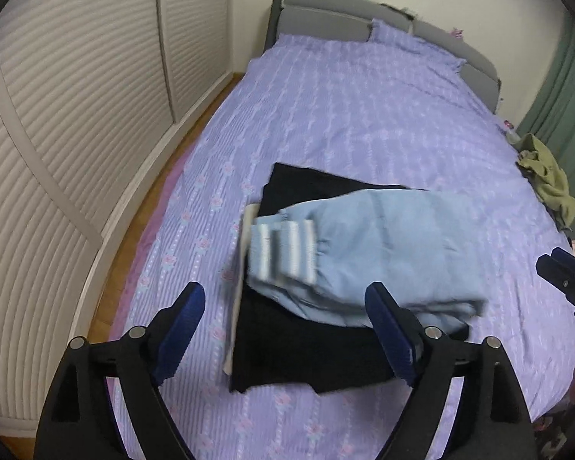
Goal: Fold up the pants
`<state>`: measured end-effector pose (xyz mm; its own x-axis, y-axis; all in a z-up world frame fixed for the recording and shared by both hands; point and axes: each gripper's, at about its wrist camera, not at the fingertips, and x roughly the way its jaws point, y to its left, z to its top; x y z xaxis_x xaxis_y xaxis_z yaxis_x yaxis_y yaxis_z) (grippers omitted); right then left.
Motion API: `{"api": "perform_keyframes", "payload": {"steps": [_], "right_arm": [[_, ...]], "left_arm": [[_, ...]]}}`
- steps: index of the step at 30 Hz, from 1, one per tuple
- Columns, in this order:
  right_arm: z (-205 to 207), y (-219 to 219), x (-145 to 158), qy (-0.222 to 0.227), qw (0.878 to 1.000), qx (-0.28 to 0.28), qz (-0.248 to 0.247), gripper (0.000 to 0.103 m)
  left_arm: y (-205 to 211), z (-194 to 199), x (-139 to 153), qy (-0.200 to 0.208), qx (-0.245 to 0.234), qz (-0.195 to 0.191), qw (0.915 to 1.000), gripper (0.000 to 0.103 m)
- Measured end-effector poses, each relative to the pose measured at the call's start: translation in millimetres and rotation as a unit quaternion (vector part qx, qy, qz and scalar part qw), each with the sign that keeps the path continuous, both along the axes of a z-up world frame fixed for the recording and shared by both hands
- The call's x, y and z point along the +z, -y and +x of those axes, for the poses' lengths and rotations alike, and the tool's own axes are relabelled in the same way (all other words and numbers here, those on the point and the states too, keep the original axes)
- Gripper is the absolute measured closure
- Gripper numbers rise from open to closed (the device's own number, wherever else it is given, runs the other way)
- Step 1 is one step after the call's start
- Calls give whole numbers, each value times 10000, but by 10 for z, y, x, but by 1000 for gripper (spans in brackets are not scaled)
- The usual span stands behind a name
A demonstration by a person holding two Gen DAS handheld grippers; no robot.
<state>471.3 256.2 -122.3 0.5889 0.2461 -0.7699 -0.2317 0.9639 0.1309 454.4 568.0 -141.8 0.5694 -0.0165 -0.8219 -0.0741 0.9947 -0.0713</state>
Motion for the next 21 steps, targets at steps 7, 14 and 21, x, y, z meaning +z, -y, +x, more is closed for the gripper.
{"api": "perform_keyframes", "payload": {"steps": [7,14,21], "right_arm": [[-624,374,414,255,9988,-347,228,10],[-1297,930,765,580,9955,-662,341,6],[-1946,1568,919,800,9938,-664,395,5]], "left_arm": [[569,-511,462,397,-446,7,9982,9],[1153,-1039,943,898,-672,59,9937,0],[1791,-1671,1190,1184,-621,-68,9910,0]]}}
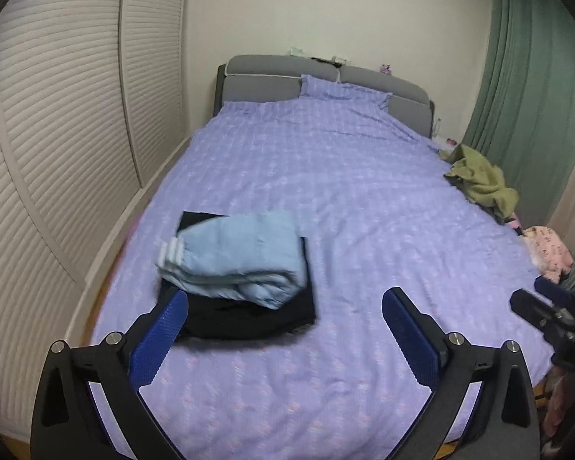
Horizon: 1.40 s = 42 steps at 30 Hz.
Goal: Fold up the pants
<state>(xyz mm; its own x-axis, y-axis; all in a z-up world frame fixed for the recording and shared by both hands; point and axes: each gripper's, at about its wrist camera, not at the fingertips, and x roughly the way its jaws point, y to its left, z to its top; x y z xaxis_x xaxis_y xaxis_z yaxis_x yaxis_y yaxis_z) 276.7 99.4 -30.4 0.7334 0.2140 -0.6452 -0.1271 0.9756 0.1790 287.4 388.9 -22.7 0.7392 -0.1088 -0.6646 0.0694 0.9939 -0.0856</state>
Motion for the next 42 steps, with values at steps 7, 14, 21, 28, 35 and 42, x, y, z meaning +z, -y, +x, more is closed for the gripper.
{"api": "perform_keyframes", "payload": {"steps": [7,14,21,28,35,42], "right_arm": [[-623,732,12,107,9997,-58,223,5],[-1231,1308,38,233,9997,10,37,5],[-1700,1684,149,381,9992,89,-94,5],[-1999,1926,268,565,9984,0,-18,5],[-2132,2051,300,629,9979,-150,76,5],[-2258,2102,327,717,9971,-244,68,5]], "left_arm": [[730,-680,65,38,-212,-267,9994,0],[1446,-1341,119,218,-91,34,9997,0],[1933,-1853,197,340,-160,247,9990,0],[2153,-2099,316,494,-259,397,9977,0],[2265,-2234,415,629,-340,493,9962,0],[2315,-2339,449,737,-444,475,9952,0]]}}
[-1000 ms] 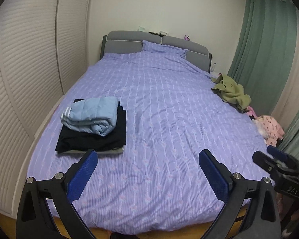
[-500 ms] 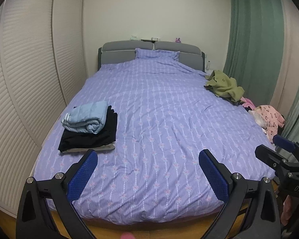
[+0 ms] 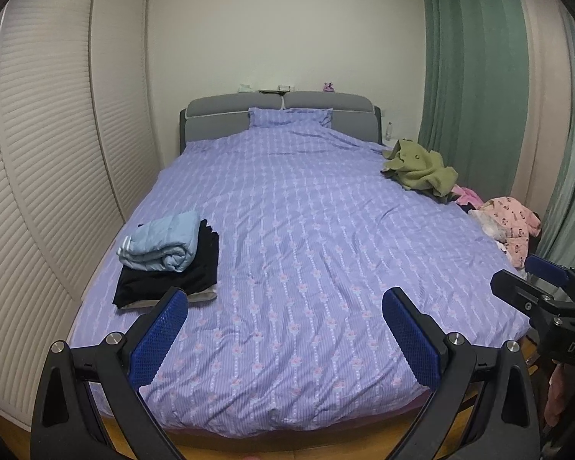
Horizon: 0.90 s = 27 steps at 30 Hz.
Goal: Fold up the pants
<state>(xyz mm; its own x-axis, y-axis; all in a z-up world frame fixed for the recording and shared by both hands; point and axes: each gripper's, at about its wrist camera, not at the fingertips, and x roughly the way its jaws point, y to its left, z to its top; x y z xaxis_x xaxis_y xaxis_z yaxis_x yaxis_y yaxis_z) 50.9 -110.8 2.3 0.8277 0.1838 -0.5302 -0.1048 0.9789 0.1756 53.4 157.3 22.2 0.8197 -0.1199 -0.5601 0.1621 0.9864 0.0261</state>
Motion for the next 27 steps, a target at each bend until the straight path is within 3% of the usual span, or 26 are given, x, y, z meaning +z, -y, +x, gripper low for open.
{"api": "perform_keyframes", "payload": {"steps": [27], "right_arm": [[-166,116,104,123,9997,-183,-64,5]], "left_arm": [[42,-113,73,82,-126,38,9999,0]]}}
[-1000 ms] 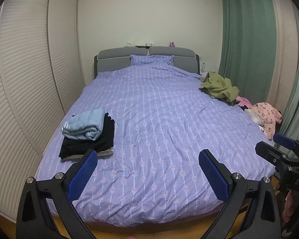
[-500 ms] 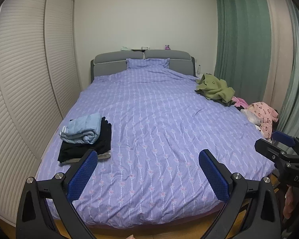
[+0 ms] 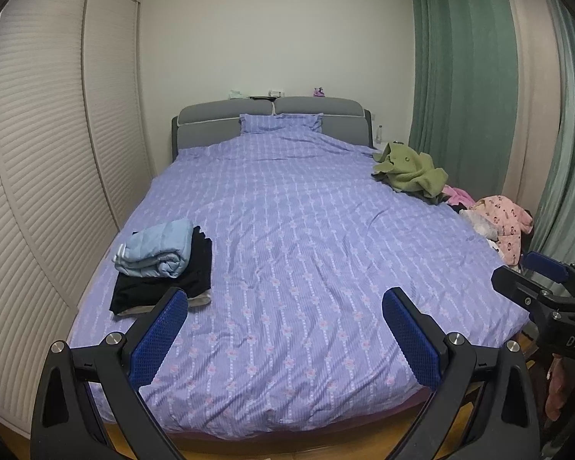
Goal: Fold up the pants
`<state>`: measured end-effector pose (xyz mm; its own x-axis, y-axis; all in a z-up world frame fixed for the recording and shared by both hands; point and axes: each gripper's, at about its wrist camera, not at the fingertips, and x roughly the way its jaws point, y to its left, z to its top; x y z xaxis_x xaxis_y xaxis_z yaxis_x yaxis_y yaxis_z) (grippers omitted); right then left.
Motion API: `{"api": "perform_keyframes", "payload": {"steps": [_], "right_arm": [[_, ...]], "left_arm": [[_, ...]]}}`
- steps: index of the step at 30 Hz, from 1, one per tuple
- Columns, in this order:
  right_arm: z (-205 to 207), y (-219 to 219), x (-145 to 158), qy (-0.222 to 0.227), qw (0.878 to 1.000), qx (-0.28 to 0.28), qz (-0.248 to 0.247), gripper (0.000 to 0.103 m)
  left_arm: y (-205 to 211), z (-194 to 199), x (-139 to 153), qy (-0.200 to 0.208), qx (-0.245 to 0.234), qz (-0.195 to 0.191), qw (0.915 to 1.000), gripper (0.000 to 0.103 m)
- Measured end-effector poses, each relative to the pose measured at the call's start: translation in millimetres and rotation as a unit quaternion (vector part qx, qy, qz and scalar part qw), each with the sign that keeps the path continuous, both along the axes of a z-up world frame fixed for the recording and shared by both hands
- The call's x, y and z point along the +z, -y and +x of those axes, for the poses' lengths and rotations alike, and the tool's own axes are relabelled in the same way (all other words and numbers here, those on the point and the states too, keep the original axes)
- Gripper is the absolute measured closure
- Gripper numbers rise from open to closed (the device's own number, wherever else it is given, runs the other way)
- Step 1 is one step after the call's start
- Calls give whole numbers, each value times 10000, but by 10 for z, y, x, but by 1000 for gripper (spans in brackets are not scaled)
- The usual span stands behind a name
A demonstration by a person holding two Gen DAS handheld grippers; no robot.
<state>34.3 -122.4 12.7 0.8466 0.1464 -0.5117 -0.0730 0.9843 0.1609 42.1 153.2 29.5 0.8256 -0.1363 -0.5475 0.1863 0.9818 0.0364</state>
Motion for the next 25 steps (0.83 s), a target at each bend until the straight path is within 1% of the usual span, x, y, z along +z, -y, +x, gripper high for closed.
{"api": "perform_keyframes", "payload": {"steps": [2,7,13,19,25], "right_arm": [[0,4,3,7,10000,-1,0,5],[-15,-5,6,5,10000,-21,-21,5],[-28,-2,15,20,10000,-66,-46,5],[-29,14,13,6,9999,-128,-14,5],[10,6,-4,-18,9999,-159,-22,5]], "left_arm": [[-2,11,-11,-20,17,22,10000,0],[-33,25,-19,-79,3,-59,10000,0],[-25,34,-21,-86,-12,-26,10000,0],[-61,82,-18,-151,-97,-138,9997,0],[-61,137,-35,-174,-138,-155,9996,0]]}}
